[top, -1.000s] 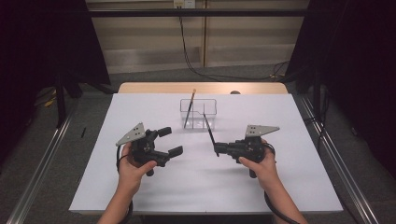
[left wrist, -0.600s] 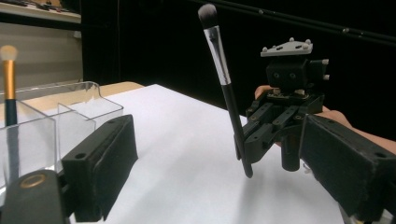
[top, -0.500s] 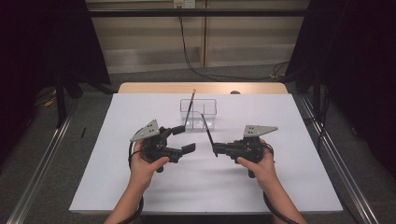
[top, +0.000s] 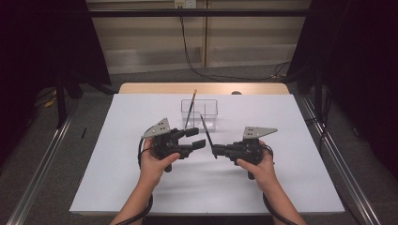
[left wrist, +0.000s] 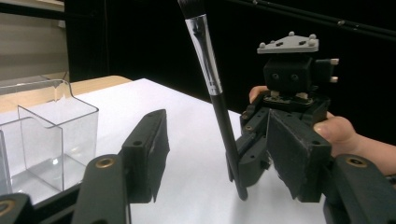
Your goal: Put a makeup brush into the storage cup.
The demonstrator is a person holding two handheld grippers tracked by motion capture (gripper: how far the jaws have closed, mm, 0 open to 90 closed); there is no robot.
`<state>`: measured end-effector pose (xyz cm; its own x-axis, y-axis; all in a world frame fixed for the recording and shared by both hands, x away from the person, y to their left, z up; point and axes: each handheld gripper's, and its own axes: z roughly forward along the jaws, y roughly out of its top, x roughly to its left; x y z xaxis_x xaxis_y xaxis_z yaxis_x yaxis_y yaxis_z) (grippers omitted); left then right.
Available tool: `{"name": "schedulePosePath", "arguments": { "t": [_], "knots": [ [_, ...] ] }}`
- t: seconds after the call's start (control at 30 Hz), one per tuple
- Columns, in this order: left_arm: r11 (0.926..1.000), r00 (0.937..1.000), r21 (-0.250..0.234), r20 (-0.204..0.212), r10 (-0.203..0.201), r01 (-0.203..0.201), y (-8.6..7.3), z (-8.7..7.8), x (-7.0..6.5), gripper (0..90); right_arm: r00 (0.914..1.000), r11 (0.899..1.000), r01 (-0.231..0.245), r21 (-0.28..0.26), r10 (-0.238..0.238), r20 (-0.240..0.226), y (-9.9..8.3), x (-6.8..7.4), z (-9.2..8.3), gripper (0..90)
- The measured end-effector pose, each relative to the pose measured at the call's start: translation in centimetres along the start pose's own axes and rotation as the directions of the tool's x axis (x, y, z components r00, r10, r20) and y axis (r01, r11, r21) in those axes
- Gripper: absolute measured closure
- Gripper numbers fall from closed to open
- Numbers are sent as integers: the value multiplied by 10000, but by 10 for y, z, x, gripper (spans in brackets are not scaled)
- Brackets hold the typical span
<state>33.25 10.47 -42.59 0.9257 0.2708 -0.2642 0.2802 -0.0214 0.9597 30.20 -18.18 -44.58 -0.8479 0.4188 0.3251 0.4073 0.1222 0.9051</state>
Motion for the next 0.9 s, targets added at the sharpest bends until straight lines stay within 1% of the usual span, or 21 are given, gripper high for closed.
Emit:
{"name": "schedulePosePath", "arguments": {
  "t": [0.07,0.1,0.17,0.2,0.27,0.33,0.43,0.47,0.5,0.6,0.67,0.7,0.73,0.8,0.9],
  "knots": [
    [10000,10000,-63,19,12,-12,0,2,-1,449,10000,10000,16,28,-16,3,0,0,1,844],
    [10000,10000,-63,96,28,-27,0,3,-1,463,10000,10000,27,35,-27,19,0,0,1,844],
    [9999,10000,-126,83,54,-53,0,5,-2,493,10000,10000,68,71,-68,25,0,0,1,844],
    [9998,9999,-213,173,-3,6,-1,6,-2,509,10000,10000,54,46,-54,16,0,1,0,843],
    [9995,9999,-311,141,-74,78,-3,7,-2,544,10000,10000,27,15,-27,46,0,0,0,843],
    [9997,9999,-214,80,-91,93,-4,9,-2,579,10000,10000,42,21,-43,62,0,0,-1,843],
    [9997,9997,-193,198,-115,118,-5,12,-2,587,10000,10000,93,18,-93,-24,0,1,0,843],
    [9997,9997,-167,178,-148,151,-5,13,-3,591,9999,9999,111,31,-110,-26,0,1,1,843],
    [9995,9994,-230,255,-224,229,-5,14,-3,598,9999,9999,141,32,-141,-22,0,2,1,843],
    [9990,9988,-264,344,-348,357,-6,15,-3,660,9998,9998,186,48,-186,-87,-1,3,3,843],
    [9991,9984,-98,383,-408,412,-6,16,-3,707,9997,9997,227,75,-226,-78,-1,3,4,843],
    [9994,9989,-37,317,-352,353,-6,16,-3,727,9997,9997,229,54,-228,-100,-1,3,5,843],
    [9995,9991,-47,292,-318,320,-6,16,-3,750,9996,9996,263,56,-262,-96,-1,4,5,843],
    [9991,9986,-117,325,-412,416,-6,15,-3,790,9995,9995,301,66,-300,-120,0,4,5,842],
    [9992,9985,-68,385,-381,384,-5,15,-3,812,9991,9991,412,78,-411,-92,0,5,6,841]
  ]
}}
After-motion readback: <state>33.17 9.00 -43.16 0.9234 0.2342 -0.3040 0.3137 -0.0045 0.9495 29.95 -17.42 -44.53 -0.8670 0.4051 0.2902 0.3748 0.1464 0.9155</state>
